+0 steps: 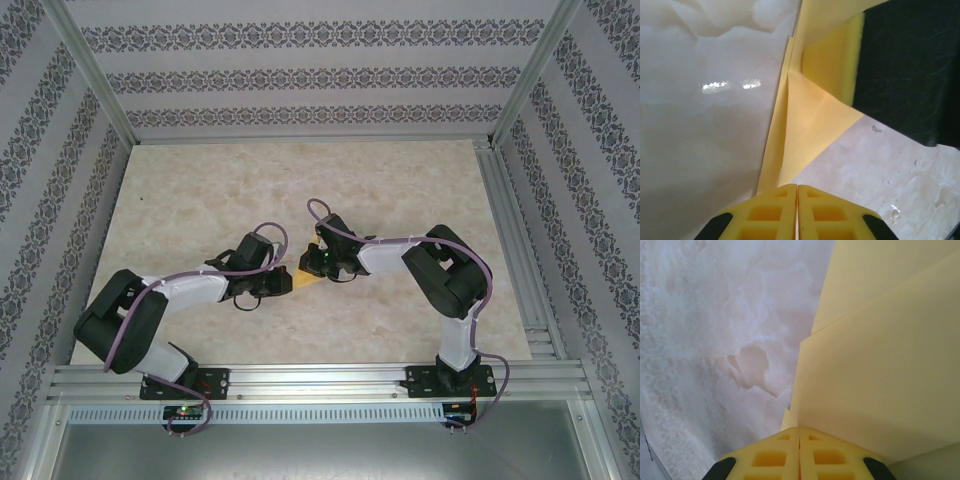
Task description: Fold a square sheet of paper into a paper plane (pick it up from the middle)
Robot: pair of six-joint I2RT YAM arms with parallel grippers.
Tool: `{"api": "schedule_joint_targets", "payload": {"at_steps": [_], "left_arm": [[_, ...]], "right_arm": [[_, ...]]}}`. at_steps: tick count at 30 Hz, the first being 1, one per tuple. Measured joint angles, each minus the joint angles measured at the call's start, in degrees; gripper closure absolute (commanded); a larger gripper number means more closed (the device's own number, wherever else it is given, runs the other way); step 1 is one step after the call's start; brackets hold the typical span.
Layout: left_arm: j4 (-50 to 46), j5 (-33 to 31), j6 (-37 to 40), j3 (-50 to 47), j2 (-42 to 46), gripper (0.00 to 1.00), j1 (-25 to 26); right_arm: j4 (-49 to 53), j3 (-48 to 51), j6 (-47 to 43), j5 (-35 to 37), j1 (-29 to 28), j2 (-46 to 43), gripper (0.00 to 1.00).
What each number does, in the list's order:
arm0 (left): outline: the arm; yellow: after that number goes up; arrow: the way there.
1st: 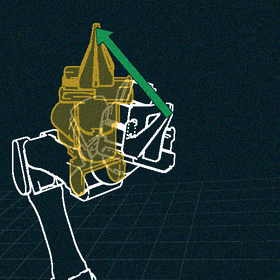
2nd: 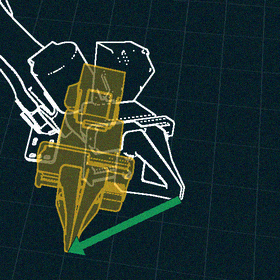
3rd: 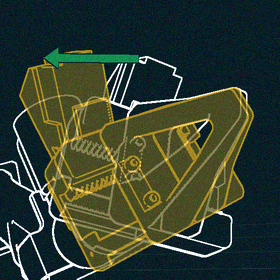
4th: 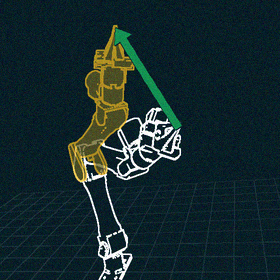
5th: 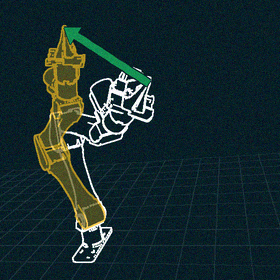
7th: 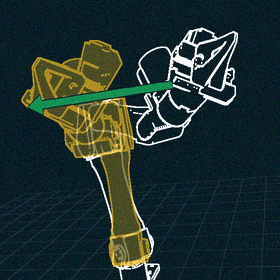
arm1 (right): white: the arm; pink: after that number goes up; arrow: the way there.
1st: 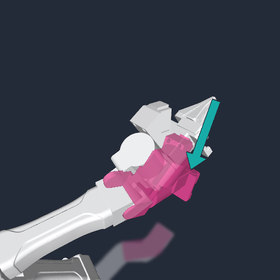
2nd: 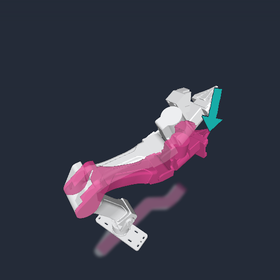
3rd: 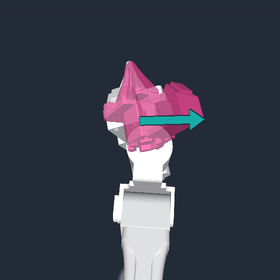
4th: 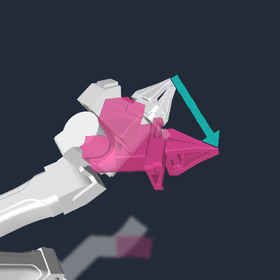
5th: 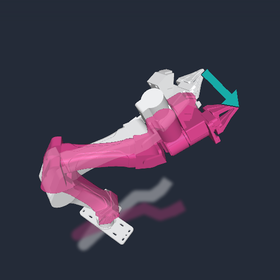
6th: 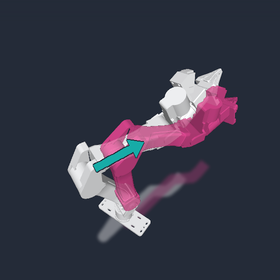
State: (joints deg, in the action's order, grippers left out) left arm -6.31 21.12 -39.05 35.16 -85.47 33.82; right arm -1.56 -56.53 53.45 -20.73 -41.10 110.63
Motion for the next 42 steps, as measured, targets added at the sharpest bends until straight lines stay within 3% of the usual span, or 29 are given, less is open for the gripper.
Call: {"api": "schedule_joint_targets", "payload": {"at_steps": [10, 24, 42], "left_arm": [[-1.07, -1.95, 0.04, 0.52, -2.51, 0.92, 0.11], [0.31, -0.92, -0.26, 0.59, 0.39, 0.89, 0.11], [0.74, -3.48, -0.35, 0.24, -2.03, 0.93, 0.04]], "right_arm": [[0.00, -0.37, 0.00, -0.04, 0.00, 0.31, 0.93], [0.00, -0.63, 0.00, -0.22, 0.00, 0.55, 0.93], [-0.20, -0.66, 0.00, -0.22, 0.00, 0.55, 0.93]]}}
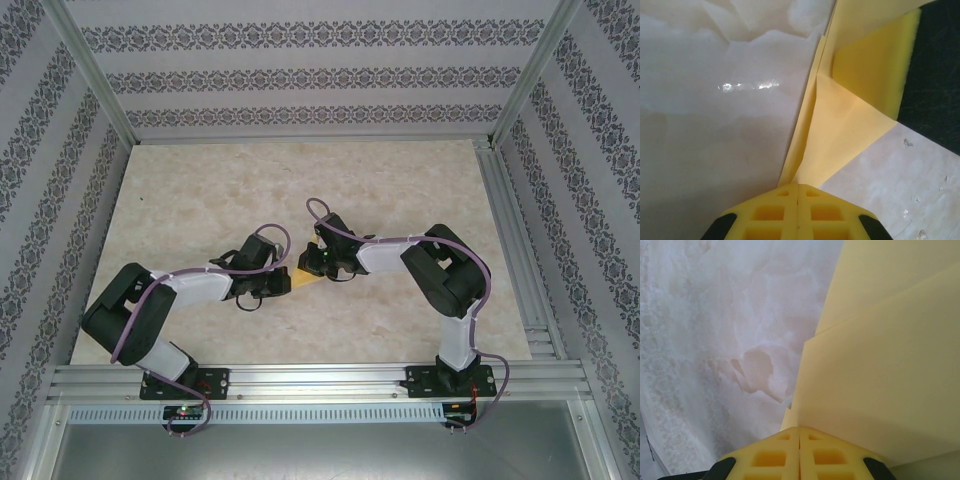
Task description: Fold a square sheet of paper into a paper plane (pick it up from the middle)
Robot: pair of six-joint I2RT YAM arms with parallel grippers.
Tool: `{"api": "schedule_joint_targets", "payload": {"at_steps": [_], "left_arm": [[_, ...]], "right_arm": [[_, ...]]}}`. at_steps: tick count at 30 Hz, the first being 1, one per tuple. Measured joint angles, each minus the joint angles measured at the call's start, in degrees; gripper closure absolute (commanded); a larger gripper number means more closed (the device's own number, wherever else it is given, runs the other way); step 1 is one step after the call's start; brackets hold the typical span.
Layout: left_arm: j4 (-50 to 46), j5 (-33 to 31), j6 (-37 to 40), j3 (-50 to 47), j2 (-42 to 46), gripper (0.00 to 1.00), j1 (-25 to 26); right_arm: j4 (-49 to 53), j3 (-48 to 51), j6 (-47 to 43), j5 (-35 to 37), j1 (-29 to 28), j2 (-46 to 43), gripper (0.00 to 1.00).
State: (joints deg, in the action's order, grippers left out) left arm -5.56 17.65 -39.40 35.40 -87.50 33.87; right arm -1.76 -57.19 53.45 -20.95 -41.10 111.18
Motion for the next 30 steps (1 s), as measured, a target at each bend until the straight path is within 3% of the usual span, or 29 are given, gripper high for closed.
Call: {"api": "schedule_joint_targets", "payload": {"at_steps": [7, 30], "left_arm": [[2.38, 0.61, -0.76, -0.44, 2.99, 0.90, 0.00], [3.67, 0.00, -1.20, -1.03, -0.94, 1.00, 0.00]], "right_arm": [[-0.02, 0.02, 0.00, 0.00, 0.00, 0.00, 0.93], [0.96, 1.18, -0.61, 0.90, -2.05, -2.56, 0.92]]}}
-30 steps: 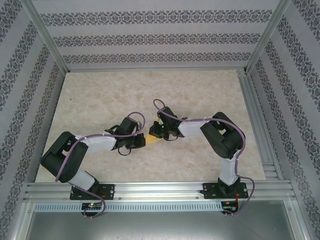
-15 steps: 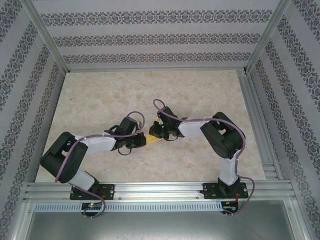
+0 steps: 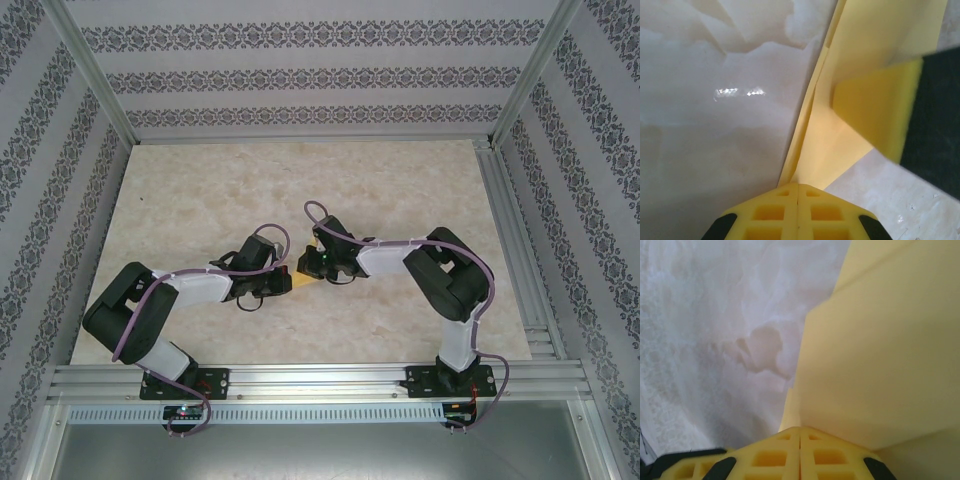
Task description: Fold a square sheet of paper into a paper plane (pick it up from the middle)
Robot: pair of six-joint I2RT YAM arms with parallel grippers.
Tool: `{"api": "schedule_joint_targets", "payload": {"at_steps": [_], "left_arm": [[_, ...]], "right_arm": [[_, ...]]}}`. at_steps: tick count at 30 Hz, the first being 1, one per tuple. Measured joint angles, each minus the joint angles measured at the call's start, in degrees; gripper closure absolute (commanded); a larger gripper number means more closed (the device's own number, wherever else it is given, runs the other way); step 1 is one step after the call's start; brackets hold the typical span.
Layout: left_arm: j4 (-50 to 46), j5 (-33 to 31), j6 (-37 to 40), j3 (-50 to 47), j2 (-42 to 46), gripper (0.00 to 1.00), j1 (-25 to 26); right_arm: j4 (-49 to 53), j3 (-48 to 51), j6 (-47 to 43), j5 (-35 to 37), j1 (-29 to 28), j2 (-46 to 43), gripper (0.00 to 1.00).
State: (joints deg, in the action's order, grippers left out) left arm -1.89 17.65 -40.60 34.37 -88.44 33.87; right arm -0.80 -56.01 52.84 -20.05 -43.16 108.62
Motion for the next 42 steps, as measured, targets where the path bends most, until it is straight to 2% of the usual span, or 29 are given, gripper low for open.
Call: {"api": "schedule_joint_targets", "payload": {"at_steps": [13, 24, 37, 42], "left_arm": [[0.22, 0.04, -0.02, -0.09, -0.02, 1.00, 0.00], [0.24, 0.22, 0.00, -0.09, -0.02, 1.00, 0.00], [1.57, 0.28, 0.02, -0.09, -0.63, 1.00, 0.00], [1.64, 0.39, 0.04, -0.09, -0.63, 1.00, 0.00]], "right_arm": [[0.07, 0.50, 0.26, -1.92, -1.86, 0.57, 0.92], [1.97, -0.46, -0.02, -2.45, -0.70, 0.87, 0.93], [4.76, -4.28, -3.43, -4.74, 8.68, 3.41, 0.93], [4.66, -4.42, -5.18, -4.74, 13.94, 3.41, 0.92]]}}
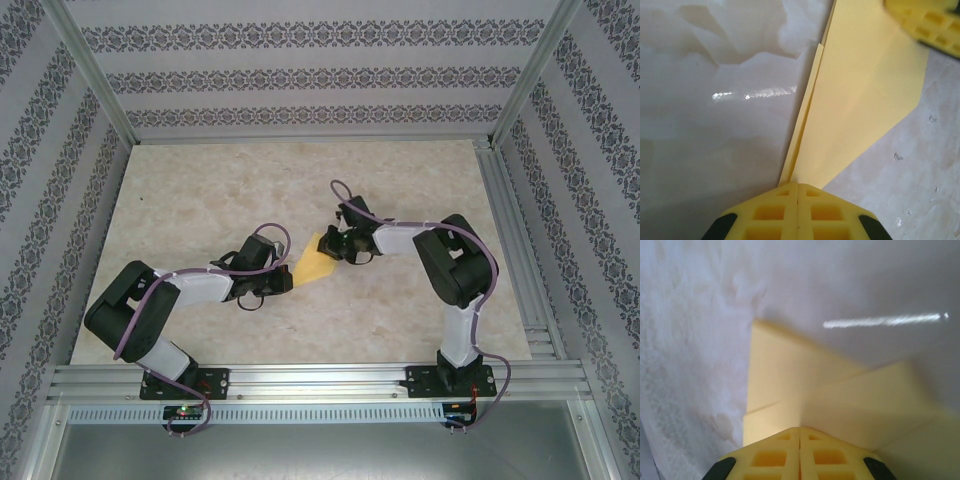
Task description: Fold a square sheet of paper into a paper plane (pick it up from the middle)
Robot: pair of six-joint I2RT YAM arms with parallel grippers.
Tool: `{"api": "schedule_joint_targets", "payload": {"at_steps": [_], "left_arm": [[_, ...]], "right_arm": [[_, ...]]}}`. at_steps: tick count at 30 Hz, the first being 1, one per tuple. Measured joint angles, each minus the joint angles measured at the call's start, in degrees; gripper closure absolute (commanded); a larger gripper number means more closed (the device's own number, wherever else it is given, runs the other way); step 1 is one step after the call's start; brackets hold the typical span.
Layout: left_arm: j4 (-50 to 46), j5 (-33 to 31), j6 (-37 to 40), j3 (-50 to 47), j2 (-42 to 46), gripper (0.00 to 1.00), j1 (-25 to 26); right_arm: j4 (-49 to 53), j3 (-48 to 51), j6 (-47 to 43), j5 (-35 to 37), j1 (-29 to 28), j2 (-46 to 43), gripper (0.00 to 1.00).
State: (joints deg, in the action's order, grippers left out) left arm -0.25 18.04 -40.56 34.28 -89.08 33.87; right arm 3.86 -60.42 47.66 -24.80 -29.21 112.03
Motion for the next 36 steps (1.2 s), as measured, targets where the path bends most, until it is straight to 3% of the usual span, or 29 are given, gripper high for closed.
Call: {"api": "schedule_joint_targets", "payload": {"at_steps": [5, 9, 15, 19, 28, 36], "left_arm": [[-0.02, 0.13, 0.00, 0.00, 0.00, 1.00, 0.00], [-0.22, 0.79, 0.04, 0.00, 0.11, 0.96, -0.11], [-2.91, 1.31, 0.37, 0.00, 3.67, 0.69, -0.11], [-3.65, 1.22, 0.37, 0.42, 7.67, 0.56, -0.50], [-3.28, 0.72, -0.96, 0.87, 8.94, 0.41, -4.09], [-2.32, 2.40, -1.81, 0.85, 8.61, 0.33, -7.37]], "right_arm": [[0.52, -1.25, -2.45, 2.91, 6.03, 0.02, 0.89], [1.77, -2.19, -4.37, 5.35, 8.35, -0.59, 0.78], [3.85, 2.23, -6.01, 8.31, 5.11, -10.58, 0.52], [2.36, 7.58, -4.13, 8.92, 1.27, -17.79, 0.43], [-3.04, 11.08, 2.29, 8.66, -6.60, -14.86, 0.43], [-7.87, 7.82, 5.22, 7.50, -7.96, -7.21, 0.58]]}}
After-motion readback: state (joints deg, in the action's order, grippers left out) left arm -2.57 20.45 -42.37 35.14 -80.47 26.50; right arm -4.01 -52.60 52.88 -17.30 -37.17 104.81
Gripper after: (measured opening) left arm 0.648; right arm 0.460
